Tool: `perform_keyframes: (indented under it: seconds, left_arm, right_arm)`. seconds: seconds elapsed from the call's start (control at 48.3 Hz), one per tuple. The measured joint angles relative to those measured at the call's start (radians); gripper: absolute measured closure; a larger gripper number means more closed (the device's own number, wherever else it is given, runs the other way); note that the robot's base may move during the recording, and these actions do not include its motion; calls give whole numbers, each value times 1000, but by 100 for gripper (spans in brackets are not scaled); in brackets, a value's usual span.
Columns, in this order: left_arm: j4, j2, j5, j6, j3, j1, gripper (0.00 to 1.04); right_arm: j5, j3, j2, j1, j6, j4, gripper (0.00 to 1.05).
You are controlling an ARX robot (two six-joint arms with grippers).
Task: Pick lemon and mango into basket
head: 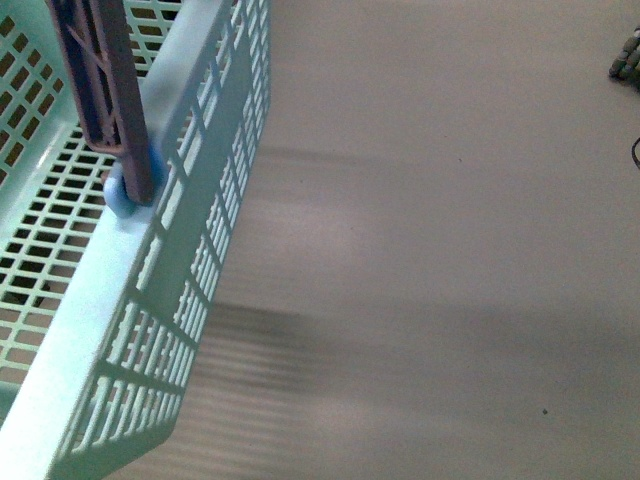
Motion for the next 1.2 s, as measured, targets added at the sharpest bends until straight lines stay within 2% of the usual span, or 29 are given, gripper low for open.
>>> perform_keyframes:
  seconds: [1.201]
  left_arm:
    - [-4, 1, 1, 1, -2, -3, 76]
  right_arm:
    - [0, 0, 0, 0, 0, 0, 9]
